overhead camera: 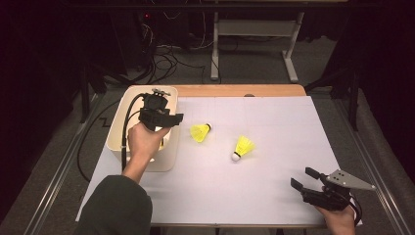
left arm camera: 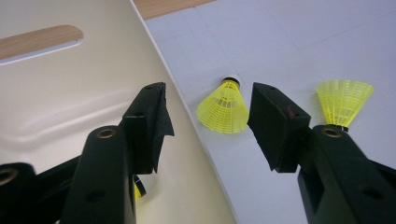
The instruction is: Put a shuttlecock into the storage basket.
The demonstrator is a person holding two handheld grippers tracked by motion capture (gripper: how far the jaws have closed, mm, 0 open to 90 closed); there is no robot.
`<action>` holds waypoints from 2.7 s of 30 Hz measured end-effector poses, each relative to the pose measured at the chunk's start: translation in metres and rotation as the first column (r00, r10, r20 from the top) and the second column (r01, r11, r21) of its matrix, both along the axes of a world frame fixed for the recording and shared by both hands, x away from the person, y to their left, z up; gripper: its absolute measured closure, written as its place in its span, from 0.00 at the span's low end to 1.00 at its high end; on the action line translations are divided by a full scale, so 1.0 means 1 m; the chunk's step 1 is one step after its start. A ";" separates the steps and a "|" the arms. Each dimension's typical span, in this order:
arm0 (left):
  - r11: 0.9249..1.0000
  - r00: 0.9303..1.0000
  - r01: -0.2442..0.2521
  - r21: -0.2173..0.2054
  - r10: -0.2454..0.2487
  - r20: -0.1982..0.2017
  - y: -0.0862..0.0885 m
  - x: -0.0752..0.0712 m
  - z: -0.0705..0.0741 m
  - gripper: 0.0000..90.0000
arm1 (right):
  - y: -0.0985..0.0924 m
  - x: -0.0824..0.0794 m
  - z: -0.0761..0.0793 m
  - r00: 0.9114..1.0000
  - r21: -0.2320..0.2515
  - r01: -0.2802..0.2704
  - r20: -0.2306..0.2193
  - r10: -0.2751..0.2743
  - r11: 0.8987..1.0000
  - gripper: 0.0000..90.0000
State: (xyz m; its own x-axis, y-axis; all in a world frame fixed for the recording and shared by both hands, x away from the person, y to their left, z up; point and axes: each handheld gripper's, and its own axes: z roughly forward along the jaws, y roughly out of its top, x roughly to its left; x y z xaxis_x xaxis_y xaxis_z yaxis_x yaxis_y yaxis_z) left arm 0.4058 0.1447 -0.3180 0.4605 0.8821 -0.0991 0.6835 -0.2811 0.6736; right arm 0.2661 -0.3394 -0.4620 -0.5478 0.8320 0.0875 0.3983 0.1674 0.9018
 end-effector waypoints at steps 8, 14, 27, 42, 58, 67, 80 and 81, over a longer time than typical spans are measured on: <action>1.000 1.000 0.023 0.005 -0.023 0.000 -0.008 -0.002 -0.002 0.53 | 0.000 0.000 0.000 1.000 -0.001 0.000 0.001 0.000 1.000 0.30; 0.999 0.999 0.040 -0.003 -0.040 -0.001 -0.016 -0.004 -0.002 0.53 | 0.000 0.000 0.000 1.000 0.000 0.001 0.004 -0.001 1.000 0.30; 0.997 0.997 0.075 0.013 -0.075 -0.002 -0.034 -0.007 -0.008 0.52 | 0.000 0.001 0.000 1.000 0.011 -0.007 0.001 0.007 1.000 0.30; 0.995 0.995 0.098 -0.012 -0.098 0.005 -0.042 -0.009 -0.012 0.51 | -0.001 0.001 0.000 1.000 0.013 -0.003 -0.003 0.003 1.000 0.30; 0.991 0.991 0.135 -0.016 -0.135 0.005 -0.060 -0.014 -0.026 0.50 | 0.000 0.000 0.000 1.000 0.009 -0.008 0.000 0.008 1.000 0.30; 0.990 0.991 0.137 -0.031 -0.137 -0.004 -0.067 -0.017 -0.034 0.49 | 0.001 0.000 0.000 1.000 0.000 -0.013 0.002 0.013 1.000 0.30; 0.992 0.992 0.122 -0.019 -0.123 -0.024 -0.077 -0.016 -0.048 0.49 | 0.001 0.000 0.000 1.000 0.000 -0.015 0.003 0.015 1.000 0.30; 0.992 0.992 0.121 -0.017 -0.122 -0.026 -0.078 -0.015 -0.049 0.49 | 0.001 0.000 0.000 1.000 0.001 -0.015 0.003 0.015 1.000 0.30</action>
